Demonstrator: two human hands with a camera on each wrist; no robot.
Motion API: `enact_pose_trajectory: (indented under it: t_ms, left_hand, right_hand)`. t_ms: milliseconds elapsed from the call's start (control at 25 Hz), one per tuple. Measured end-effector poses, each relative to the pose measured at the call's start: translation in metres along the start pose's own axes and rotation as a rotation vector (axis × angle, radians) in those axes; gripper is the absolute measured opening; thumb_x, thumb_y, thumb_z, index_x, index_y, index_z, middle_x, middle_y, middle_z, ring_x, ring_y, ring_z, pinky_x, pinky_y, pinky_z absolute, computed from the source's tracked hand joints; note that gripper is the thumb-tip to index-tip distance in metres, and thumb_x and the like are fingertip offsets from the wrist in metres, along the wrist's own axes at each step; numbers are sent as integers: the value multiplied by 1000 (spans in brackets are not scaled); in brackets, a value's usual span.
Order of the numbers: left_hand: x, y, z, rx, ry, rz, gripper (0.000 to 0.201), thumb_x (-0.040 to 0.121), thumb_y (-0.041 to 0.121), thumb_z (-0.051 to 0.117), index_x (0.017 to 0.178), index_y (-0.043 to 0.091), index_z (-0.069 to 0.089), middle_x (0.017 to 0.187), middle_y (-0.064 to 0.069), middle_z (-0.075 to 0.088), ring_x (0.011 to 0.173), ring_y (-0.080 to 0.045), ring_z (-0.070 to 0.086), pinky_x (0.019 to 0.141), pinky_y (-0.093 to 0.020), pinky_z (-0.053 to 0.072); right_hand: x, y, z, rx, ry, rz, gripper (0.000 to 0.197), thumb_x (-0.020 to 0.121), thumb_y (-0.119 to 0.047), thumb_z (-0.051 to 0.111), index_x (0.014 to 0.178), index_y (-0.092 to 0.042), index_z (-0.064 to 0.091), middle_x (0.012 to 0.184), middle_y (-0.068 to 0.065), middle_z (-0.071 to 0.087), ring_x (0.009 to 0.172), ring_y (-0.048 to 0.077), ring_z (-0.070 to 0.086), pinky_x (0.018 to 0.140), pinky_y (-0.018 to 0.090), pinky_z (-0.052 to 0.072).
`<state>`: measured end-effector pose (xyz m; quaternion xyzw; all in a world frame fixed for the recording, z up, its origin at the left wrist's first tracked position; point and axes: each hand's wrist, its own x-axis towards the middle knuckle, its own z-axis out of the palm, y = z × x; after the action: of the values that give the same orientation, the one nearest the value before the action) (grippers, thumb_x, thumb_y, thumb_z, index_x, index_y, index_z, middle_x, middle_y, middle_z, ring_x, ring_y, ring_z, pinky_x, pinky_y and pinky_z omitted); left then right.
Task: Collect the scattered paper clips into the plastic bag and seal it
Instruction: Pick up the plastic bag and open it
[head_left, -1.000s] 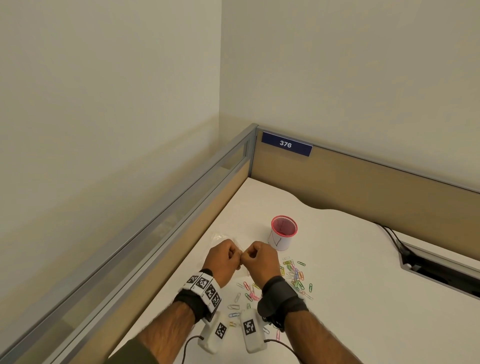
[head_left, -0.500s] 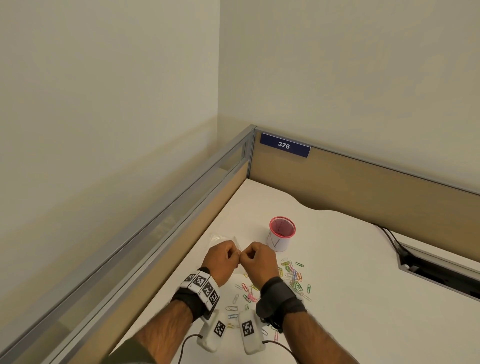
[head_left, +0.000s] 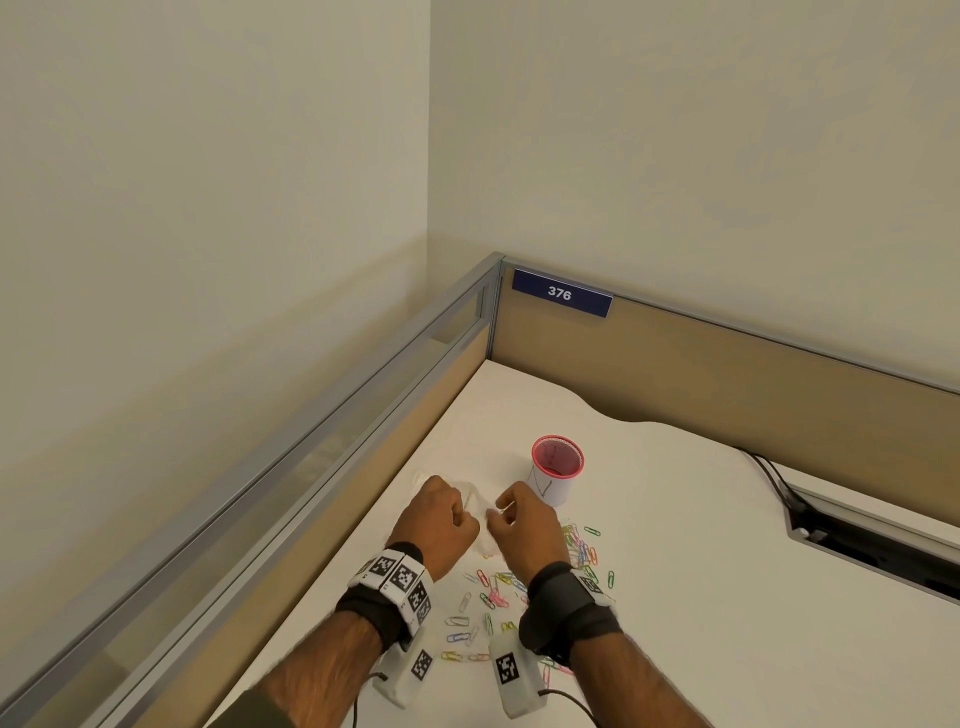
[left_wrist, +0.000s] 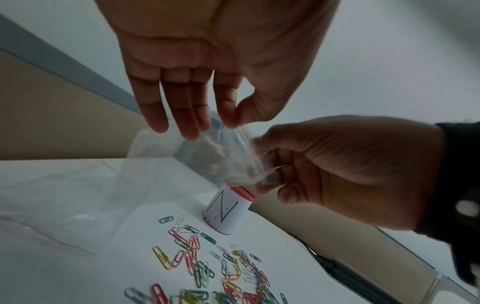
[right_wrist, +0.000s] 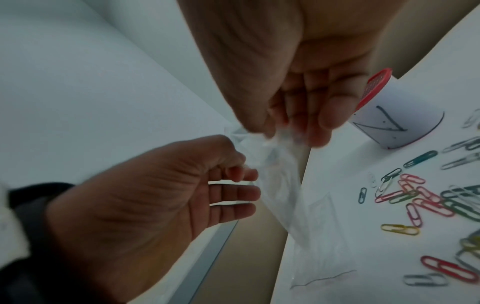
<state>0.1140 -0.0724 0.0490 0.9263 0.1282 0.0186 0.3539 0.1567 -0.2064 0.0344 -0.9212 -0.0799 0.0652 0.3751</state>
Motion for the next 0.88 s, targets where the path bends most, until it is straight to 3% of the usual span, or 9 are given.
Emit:
enact_pose_trajectory:
  t_ms: [80,240,400,560,640,680,720,800,880]
  left_hand:
    - [-1,1,0,7,-29,17,25,89,18,59,70,17,43,94,1,47,64,-12,46,64,-27,44]
    - [-3,-5,-1,39,-87,18,25,86,21,56,67,17,41,91,2,48,64,-13,44,65,-35,47]
    - [-4,-9,4,25,-142,65,26,86,22,57,67,19,39,88,4,46,65,-14,46,65,-34,46]
    - [-7,-11,6,-34,-174,138,24,80,30,55,66,22,37,97,1,54,83,-21,60,80,-45,55]
    - [-7,-22,1,-150,-98,189,26,75,48,63,76,28,46,103,8,57,95,-10,60,88,-40,54]
    - [-6,-28,-1,-166,-90,216,40,67,59,71,92,33,52,114,15,56,105,-4,56,94,-34,52]
    - [-5,-30,-2,-136,-127,242,70,58,67,77,115,38,49,129,22,48,118,1,49,103,-29,47]
    - [-4,-33,4,6,-226,279,122,47,75,80,148,40,22,149,27,23,137,2,25,116,-30,29]
    - [-2,-33,17,113,-235,347,128,54,68,82,154,38,8,157,22,11,142,-1,13,121,-33,18]
  right_hand:
    - [-3,-1,0,-21,-88,-50,14,85,-31,62,97,-24,57,80,-4,62,69,15,57,60,25,46]
    - [0,1,-4,-106,8,-53,7,86,-21,52,86,-21,59,82,0,64,74,19,59,71,36,55]
    - [-4,-3,-2,-134,-108,-97,19,83,-34,61,101,-26,59,88,-2,66,78,18,62,71,33,52]
    - [-2,1,-2,-219,-81,-35,20,87,-23,50,104,-25,62,100,2,69,87,23,63,77,34,54]
    - [-2,4,-8,-187,-89,-38,24,89,-19,47,105,-23,64,102,3,69,89,24,64,79,35,54]
    - [-1,5,-9,-173,-101,-57,25,89,-18,46,104,-21,65,102,4,70,89,24,64,79,36,54]
    - [1,6,-12,-158,-112,-77,26,89,-17,44,103,-21,66,102,4,70,90,23,64,81,36,54]
    - [2,7,-12,-103,-147,-107,28,89,-15,44,100,-22,68,99,1,71,87,21,65,82,38,55]
    - [2,3,-11,-57,-208,-134,28,87,-12,46,99,-23,68,92,-3,69,80,19,65,79,38,57]
